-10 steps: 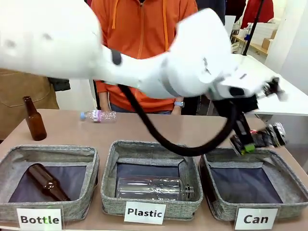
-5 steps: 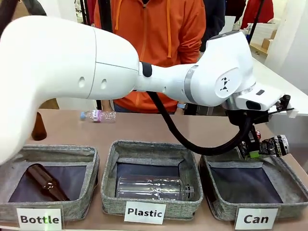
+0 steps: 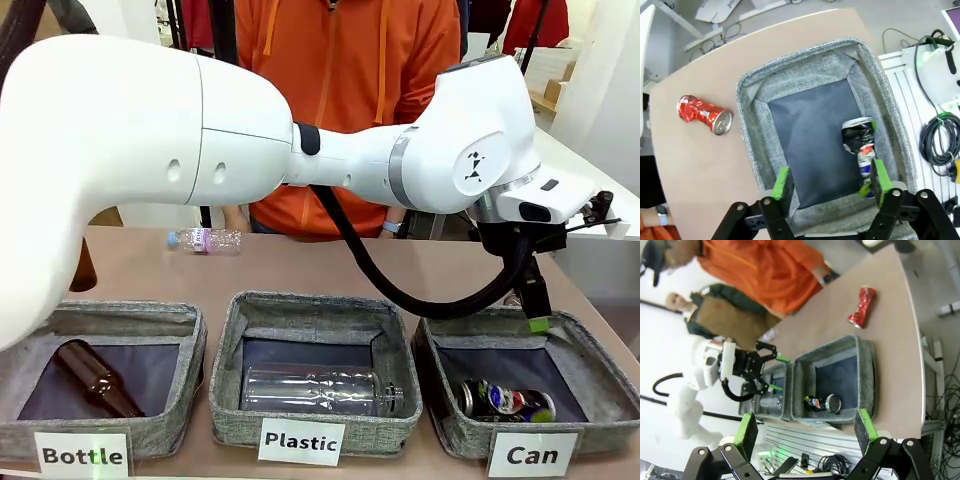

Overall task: Sort the can waste into the basket.
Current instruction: Pick up the can waste from the table and place it in the right Fabric basket.

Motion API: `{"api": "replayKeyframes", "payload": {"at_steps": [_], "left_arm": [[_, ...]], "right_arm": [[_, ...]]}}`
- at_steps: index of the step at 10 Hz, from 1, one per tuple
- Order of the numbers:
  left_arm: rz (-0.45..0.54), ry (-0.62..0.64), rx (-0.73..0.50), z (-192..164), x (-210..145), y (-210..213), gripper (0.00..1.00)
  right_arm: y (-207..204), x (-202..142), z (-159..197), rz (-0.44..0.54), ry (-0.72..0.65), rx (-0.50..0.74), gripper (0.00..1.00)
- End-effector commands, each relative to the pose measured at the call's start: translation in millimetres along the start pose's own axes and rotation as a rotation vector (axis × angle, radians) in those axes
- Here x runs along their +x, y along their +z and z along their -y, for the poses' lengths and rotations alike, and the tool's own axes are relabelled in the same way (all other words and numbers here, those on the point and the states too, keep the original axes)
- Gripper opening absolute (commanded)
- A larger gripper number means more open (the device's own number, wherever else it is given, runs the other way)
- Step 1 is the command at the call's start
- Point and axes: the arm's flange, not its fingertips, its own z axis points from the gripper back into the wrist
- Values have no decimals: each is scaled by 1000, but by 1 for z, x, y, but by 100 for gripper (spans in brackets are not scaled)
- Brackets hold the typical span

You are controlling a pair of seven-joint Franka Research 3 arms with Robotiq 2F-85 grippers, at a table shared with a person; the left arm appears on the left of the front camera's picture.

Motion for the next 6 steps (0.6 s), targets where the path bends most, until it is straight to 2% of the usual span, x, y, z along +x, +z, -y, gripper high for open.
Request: {"api": "replayKeyframes", "payload": {"at_steps": [1, 4, 6], "left_arm": [[2, 17, -4, -1, 2, 12, 100], [-25, 107, -79, 5, -12, 34, 100], [21, 110, -206, 24, -39, 67, 100]], "right_arm": [[-1, 0, -3, 2, -4, -7, 100], [-7, 1, -2, -11, 3, 9, 100], [-49, 13, -10, -104, -4, 97, 100]]}}
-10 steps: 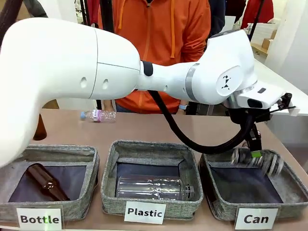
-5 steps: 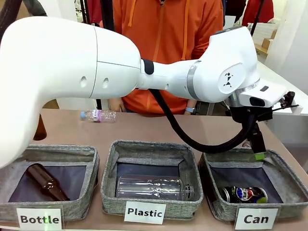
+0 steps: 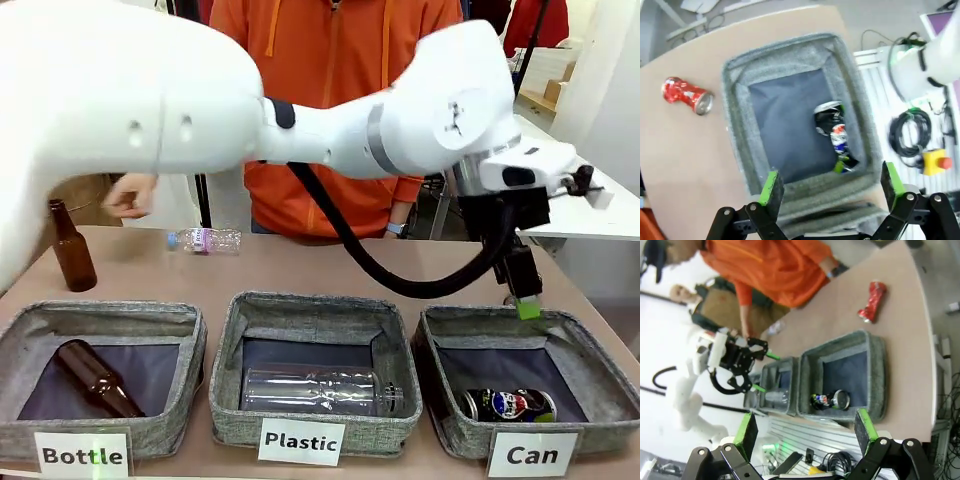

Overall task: Sort the can waste into the basket.
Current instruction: Pick up the can waste from the table and place it in the right Fabric basket.

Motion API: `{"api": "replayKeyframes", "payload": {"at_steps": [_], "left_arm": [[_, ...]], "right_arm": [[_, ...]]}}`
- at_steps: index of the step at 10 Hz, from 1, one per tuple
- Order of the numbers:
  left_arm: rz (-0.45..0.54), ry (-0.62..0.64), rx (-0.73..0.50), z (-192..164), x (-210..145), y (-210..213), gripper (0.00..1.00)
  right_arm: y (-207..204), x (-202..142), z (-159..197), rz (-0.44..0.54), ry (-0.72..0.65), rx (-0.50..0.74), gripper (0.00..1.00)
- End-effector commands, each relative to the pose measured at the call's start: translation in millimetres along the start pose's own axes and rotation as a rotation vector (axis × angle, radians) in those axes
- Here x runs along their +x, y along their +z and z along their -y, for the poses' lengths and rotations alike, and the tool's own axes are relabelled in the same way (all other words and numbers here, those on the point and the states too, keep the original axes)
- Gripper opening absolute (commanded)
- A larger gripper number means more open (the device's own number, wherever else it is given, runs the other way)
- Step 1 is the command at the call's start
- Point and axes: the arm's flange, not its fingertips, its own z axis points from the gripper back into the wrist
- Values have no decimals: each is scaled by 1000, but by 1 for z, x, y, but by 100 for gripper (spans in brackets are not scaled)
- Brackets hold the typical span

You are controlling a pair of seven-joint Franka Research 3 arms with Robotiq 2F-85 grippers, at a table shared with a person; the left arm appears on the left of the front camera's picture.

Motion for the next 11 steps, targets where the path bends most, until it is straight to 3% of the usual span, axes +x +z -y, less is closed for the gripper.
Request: {"api": "replayKeyframes", "payload": {"at_steps": [1, 4, 6, 7, 8, 9, 11], "left_arm": [[52, 9, -109, 29, -44, 34, 100], [172, 5, -76, 63, -105, 78, 100], [242, 191, -23, 68, -156, 108, 100], [150, 53, -88, 36, -88, 85, 100], [150, 53, -88, 36, -88, 85, 100], [192, 127, -52, 40, -126, 110, 100], [262, 228, -322, 54, -139, 145, 100]], "right_arm": [[-62, 20, -12, -139, -2, 95, 100], [-137, 30, -40, -285, 58, 216, 100], [-168, 27, -55, -239, 90, 246, 100], [-154, 26, -44, -290, 74, 211, 100], [-154, 26, -44, -290, 74, 211, 100], [-168, 27, -52, -297, 83, 235, 100], [-192, 17, -70, -356, 157, 244, 100]]}}
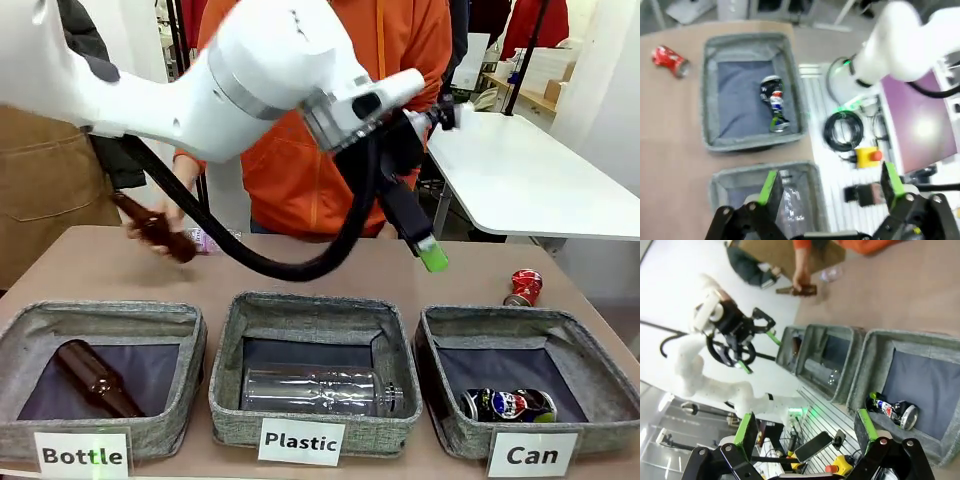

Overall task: Sort the can waste into the basket.
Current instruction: Pick up the can waste from the table and place it in the right Fabric basket.

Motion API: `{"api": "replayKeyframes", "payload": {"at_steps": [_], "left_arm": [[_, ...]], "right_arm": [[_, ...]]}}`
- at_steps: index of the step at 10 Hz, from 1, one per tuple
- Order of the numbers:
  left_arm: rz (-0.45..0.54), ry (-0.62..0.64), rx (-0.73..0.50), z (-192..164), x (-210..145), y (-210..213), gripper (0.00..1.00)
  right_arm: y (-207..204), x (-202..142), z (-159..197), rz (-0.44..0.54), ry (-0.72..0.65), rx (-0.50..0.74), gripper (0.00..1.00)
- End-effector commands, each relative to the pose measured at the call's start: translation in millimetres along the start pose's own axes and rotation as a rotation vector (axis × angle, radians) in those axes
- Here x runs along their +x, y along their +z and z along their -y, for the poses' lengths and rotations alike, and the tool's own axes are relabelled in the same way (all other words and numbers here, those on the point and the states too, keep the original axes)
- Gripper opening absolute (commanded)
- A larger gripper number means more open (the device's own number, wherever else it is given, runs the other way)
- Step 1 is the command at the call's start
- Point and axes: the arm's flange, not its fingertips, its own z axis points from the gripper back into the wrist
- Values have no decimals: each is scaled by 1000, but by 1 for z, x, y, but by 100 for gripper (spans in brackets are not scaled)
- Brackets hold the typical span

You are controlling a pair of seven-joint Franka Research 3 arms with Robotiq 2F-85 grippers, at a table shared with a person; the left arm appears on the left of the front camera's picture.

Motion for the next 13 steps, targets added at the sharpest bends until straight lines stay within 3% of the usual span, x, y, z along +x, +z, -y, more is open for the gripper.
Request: {"api": "replayKeyframes", "payload": {"at_steps": [1, 2, 3, 5, 8, 10, 11, 13], "left_arm": [[-83, 166, -294, 53, -38, 39, 100], [-107, 213, -301, 85, -67, 48, 100], [-44, 272, -282, 112, -101, 68, 100], [252, 367, -193, 166, -194, 121, 100], [556, 552, -228, 199, -327, 170, 100], [826, 599, -220, 196, -406, 179, 100], [978, 747, -166, 178, -442, 178, 100], [1066, 939, -107, 159, -498, 179, 100]], "right_arm": [[-30, 6, -6, -61, 27, -11, 100], [-39, 13, -7, -71, 15, -5, 100], [-52, 18, -10, -108, 23, 13, 100], [-97, 22, -20, -209, 62, 54, 100], [-180, 19, -35, -318, 18, 219, 100], [-217, 27, -38, -211, -227, 229, 100], [-212, 33, -33, -142, -284, 193, 100], [-162, 41, -30, -80, -279, 137, 100]]}}
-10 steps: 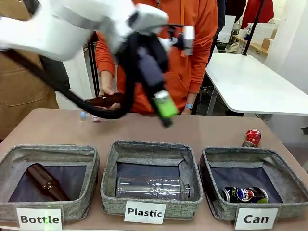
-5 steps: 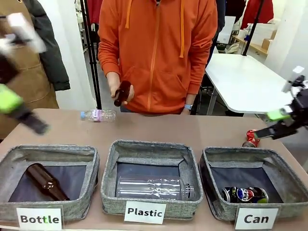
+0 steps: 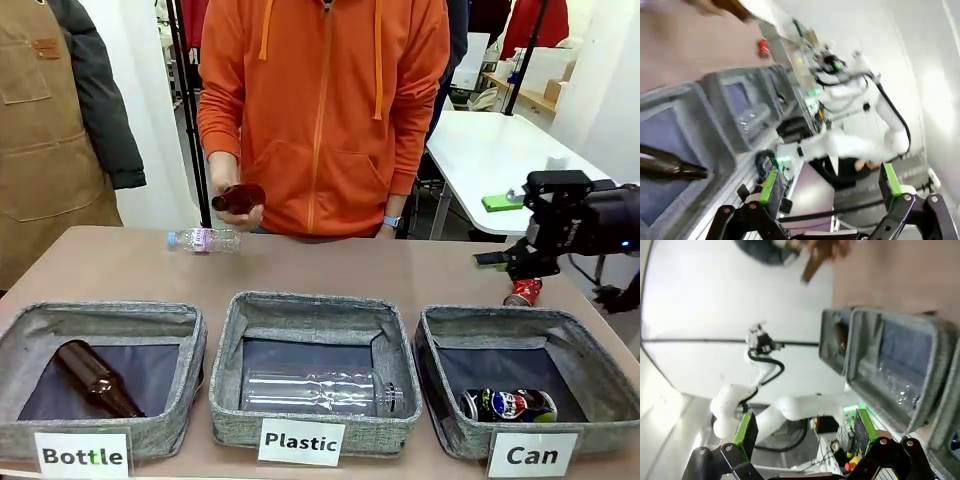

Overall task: Sort the can waste into the basket.
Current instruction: Pick up the can waste from the table and place it in the right Fabric basket.

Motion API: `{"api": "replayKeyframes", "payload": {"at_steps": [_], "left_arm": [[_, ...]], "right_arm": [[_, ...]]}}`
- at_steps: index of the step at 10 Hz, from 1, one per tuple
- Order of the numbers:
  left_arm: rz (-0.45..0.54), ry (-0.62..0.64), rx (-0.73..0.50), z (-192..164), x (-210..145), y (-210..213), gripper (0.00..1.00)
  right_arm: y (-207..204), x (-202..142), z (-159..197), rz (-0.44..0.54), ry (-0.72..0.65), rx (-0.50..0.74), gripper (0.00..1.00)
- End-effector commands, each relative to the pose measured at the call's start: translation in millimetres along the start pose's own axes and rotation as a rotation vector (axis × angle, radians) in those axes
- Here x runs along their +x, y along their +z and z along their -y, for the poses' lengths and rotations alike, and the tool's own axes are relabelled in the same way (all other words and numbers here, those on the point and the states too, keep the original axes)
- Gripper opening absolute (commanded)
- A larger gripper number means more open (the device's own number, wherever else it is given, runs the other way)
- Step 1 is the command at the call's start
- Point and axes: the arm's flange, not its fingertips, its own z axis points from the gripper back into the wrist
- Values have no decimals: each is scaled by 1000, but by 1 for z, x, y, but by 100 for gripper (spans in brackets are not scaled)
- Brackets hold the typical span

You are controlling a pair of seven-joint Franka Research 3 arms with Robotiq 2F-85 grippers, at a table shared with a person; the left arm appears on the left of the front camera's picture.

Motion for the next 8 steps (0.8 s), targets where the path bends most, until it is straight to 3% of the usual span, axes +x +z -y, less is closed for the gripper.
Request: {"api": "replayKeyframes", "payload": {"at_steps": [1, 2, 3, 4, 6, 7, 8], "left_arm": [[23, 37, 29, -21, -3, -6, 100], [11, 18, 59, -27, 5, 2, 100], [26, 3, 107, -24, -11, 16, 100], [33, 9, 204, -5, -29, 38, 100], [147, -97, 314, 63, -78, 82, 100], [256, -154, 393, 89, -108, 95, 100], [299, -208, 395, 105, -127, 99, 100]], "right_arm": [[53, -8, -18, 104, 27, -35, 100], [79, -6, -17, 163, 32, -49, 100], [100, -9, -15, 119, 56, -59, 100], [62, -4, -11, 131, 32, -29, 100], [62, -4, -11, 131, 32, -29, 100], [62, -4, -11, 131, 32, -29, 100], [62, -4, -11, 131, 32, -29, 100]]}}
